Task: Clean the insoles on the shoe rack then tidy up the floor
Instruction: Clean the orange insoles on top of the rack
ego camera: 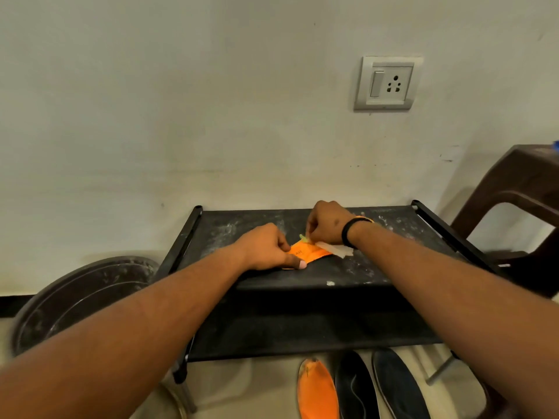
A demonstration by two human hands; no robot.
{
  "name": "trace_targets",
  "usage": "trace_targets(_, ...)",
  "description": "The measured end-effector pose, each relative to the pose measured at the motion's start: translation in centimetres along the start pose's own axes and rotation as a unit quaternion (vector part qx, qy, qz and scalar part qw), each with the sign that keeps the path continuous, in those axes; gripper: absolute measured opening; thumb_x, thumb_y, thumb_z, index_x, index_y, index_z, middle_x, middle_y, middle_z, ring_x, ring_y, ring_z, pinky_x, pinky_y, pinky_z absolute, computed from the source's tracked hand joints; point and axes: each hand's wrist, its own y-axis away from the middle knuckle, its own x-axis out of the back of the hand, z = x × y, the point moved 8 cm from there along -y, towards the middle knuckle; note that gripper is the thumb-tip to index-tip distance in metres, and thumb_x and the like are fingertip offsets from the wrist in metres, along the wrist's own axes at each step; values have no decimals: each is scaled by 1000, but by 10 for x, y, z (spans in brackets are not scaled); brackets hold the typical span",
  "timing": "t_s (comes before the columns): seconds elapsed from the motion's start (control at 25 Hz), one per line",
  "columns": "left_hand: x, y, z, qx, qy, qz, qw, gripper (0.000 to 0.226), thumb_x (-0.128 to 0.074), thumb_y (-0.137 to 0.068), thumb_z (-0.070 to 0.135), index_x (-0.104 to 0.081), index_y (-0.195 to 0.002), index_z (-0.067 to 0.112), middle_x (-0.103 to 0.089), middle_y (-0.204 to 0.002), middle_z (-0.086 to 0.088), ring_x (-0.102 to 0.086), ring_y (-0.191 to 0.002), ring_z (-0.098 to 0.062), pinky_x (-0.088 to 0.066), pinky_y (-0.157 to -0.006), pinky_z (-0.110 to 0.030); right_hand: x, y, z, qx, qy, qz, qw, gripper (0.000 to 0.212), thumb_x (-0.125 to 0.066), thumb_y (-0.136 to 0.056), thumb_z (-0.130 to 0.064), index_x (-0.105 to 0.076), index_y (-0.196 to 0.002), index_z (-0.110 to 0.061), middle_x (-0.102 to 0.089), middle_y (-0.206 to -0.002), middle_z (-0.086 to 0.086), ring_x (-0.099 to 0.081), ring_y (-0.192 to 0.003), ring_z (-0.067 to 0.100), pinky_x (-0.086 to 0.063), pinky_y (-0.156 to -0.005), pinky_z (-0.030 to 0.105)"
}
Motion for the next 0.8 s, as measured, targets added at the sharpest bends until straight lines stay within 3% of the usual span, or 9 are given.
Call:
trace_targets(0.08, -1, 0, -1, 23, 2, 32, 999, 69, -75, -58, 73, -68, -69, 5, -54, -55, 2, -49, -54, -15, -38, -60, -32, -15, 10, -12, 11, -42, -5, 999, 10, -67, -80, -8, -76, -78, -12, -74, -87, 4, -66, -82, 16, -55, -79, 30)
trace_targets(0.2, -1, 10, 5, 22, -28, 82, 996, 61, -74, -65, 71, -55, -55, 13, -46, -49, 4, -47, -51, -15, -36, -58, -30, -22, 25, -8, -5, -64, 63, 996, 16, -61, -80, -13, -70, -70, -22, -74, -86, 2, -68, -83, 18, -54, -79, 31)
trace_targets(0.32, 2, 20, 10, 11, -53, 91, 994, 55, -72, -73, 68, -57, -56, 18, -46, -51, 8, -49, -57, -15, -34, -60, -31, -25, 31, -5, -4, -61, 81, 995, 16, -59, -80, -17, -73, -78, -23, -74, -92, 2, -68, -87, 22, -56, -79, 37)
trace_targets(0.48, 6, 28, 13, 7, -63, 87, 994, 46, -69, -73, 72, -73, -73, 26, -58, -64, 7, -62, -76, -21, -43, -67, -33, -24, 42, -11, 29, -46, 59, 997, 25, -58, -80, -15, -78, -94, -20, -74, -104, 3, -67, -98, 22, -54, -86, 37)
trace_targets(0.64, 5, 26, 14, 13, -49, 71, 996, 39, -73, -73, 67, -75, -79, 29, -54, -63, 13, -62, -79, -22, -47, -74, -37, -26, 51, -10, 35, -76, 47, 995, 15, -68, -81, -14, -79, -92, -15, -75, -98, 5, -66, -93, 19, -52, -81, 29)
trace_targets(0.72, 4, 22, 13, 15, -41, 72, 996, 39, -75, -72, 66, -72, -74, 27, -57, -65, 12, -63, -78, -20, -49, -75, -37, -24, 47, -10, 32, -52, 74, 995, 16, -66, -82, -20, -78, -92, -17, -74, -98, 6, -67, -92, 22, -53, -81, 33)
trace_targets(0.8, 0, 18, 12, 17, -36, 69, 997, 44, -75, -70, 67, -75, -82, 25, -63, -74, 13, -65, -80, -16, -51, -76, -36, -19, 37, 4, -24, 0, 103, 994, 20, -61, -83, -23, -76, -95, -19, -73, -101, 8, -67, -94, 29, -56, -81, 39)
